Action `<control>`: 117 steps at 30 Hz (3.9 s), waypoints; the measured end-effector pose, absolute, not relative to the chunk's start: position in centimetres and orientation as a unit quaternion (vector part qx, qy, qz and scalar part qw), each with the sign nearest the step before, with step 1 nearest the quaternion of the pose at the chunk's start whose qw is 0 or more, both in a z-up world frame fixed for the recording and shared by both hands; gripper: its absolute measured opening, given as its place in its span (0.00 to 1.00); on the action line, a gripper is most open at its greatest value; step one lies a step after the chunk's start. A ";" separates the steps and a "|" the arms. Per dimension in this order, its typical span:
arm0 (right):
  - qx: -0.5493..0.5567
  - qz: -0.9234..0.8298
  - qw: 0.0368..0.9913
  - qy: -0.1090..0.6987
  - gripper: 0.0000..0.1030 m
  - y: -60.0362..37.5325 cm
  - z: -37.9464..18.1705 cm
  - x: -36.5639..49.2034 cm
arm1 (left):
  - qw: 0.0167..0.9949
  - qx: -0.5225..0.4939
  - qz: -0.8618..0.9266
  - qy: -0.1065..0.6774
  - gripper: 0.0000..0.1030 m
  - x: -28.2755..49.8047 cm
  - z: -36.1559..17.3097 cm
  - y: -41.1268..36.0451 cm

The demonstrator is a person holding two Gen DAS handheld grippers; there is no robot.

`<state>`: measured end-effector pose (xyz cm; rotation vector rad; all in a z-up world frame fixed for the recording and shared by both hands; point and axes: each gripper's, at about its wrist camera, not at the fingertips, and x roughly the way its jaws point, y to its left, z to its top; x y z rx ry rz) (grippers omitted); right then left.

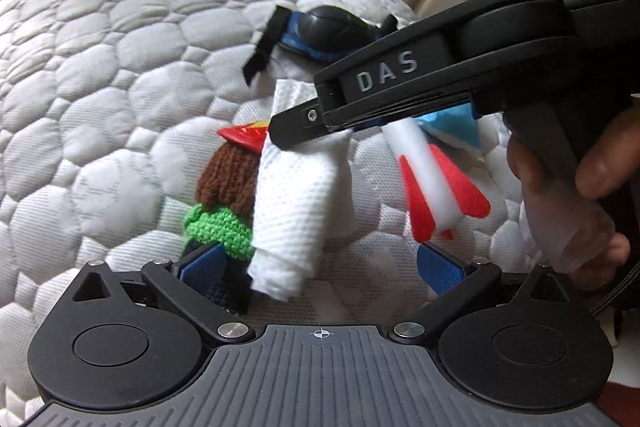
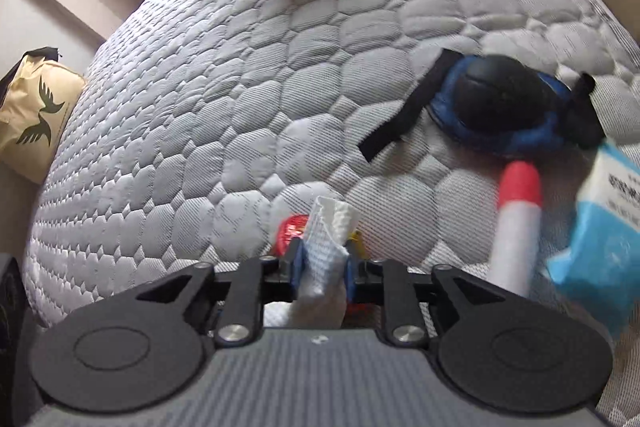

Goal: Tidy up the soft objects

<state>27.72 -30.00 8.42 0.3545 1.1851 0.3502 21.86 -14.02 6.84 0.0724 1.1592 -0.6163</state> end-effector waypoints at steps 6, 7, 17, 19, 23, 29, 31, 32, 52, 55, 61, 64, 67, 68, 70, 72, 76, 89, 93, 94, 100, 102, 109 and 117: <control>0.149 0.148 0.796 0.568 0.10 -31.4 8.9 26.8 | 0.788 0.051 -0.298 0.536 1.00 21.4 6.9 -13.7; 0.147 0.149 0.795 0.570 0.10 -31.5 9.1 26.6 | 0.788 0.049 -0.295 0.538 1.00 21.5 6.9 -13.3; 0.236 0.220 0.777 0.540 0.10 -28.9 10.8 26.5 | 0.797 0.027 -0.230 0.558 1.00 22.5 7.1 -8.0; 0.207 0.239 0.798 0.513 0.10 -26.7 11.0 27.4 | 0.789 0.023 -0.221 0.572 1.00 22.7 6.7 -7.4; 0.089 0.272 0.814 0.506 0.10 -23.2 9.8 27.0 | 0.782 0.040 -0.245 0.572 1.00 22.2 6.6 -8.2; 0.039 0.265 0.809 0.524 0.11 -25.1 10.1 23.4 | 0.773 0.067 -0.258 0.576 1.00 22.0 5.7 -9.1; 0.047 0.256 0.801 0.540 0.11 -26.1 10.0 22.6 | 0.768 0.056 -0.260 0.582 1.00 22.0 5.5 -9.1; 0.045 0.251 0.797 0.547 0.11 -26.4 9.9 22.2 | 0.765 0.051 -0.262 0.585 1.00 22.0 5.3 -9.2; 0.246 0.117 0.708 0.651 0.55 -29.5 4.0 21.0 | 0.733 0.120 -0.279 0.609 1.00 21.0 3.4 -10.1; 0.250 0.116 0.710 0.648 0.26 -29.5 3.4 21.7 | 0.735 0.131 -0.294 0.596 1.00 20.9 4.3 -10.1; 0.222 0.131 0.746 0.614 0.11 -31.2 7.3 22.1 | 0.776 0.101 -0.315 0.537 1.00 23.4 6.1 -11.4; 0.242 0.126 0.754 0.598 0.12 -33.3 9.3 22.1 | 0.802 0.123 -0.280 0.514 1.00 25.3 4.7 -13.3; 0.240 0.129 0.767 0.581 0.16 -35.0 10.9 22.0 | 0.814 0.120 -0.264 0.504 0.97 26.3 3.7 -14.8; 0.239 0.131 0.770 0.577 0.16 -35.4 11.2 21.8 | 0.815 0.118 -0.265 0.501 0.79 26.1 3.9 -15.1; 0.245 0.136 0.773 0.570 0.15 -36.3 11.6 21.3 | 0.818 0.133 -0.257 0.497 0.74 25.8 4.0 -15.9; 0.258 0.142 0.772 0.564 0.14 -37.2 11.7 20.9 | 0.820 0.132 -0.249 0.498 0.73 25.7 4.3 -16.4; 0.268 0.142 0.770 0.560 0.14 -38.4 12.0 21.0 | 0.828 0.079 -0.237 0.502 0.73 28.6 5.6 -17.0; 0.204 0.139 0.807 0.536 0.14 -38.2 11.9 26.8 | 0.855 0.049 -0.175 0.486 0.95 29.1 6.3 -17.0; 0.270 0.186 0.791 0.516 0.14 -35.1 10.7 30.0 | 0.836 0.024 -0.161 0.524 0.95 27.1 5.3 -14.5; 0.278 0.185 0.786 0.520 0.14 -34.3 9.9 30.9 | 0.831 0.021 -0.156 0.534 0.96 26.8 4.9 -14.1; 0.309 0.148 0.759 0.554 0.14 -33.5 7.0 30.6 | 0.817 0.019 -0.130 0.561 0.96 26.2 3.7 -12.7; 0.306 0.132 0.755 0.565 0.14 -34.0 6.6 29.0 | 0.815 0.014 -0.127 0.565 0.97 26.4 3.5 -12.3; 0.277 0.090 0.734 0.614 0.14 -34.5 4.3 26.2 | 0.806 0.020 -0.136 0.576 0.98 26.6 3.5 -11.6; 0.186 0.085 0.753 0.625 0.17 -33.3 4.5 24.7 | 0.799 0.002 -0.115 0.590 0.98 24.7 4.1 -10.0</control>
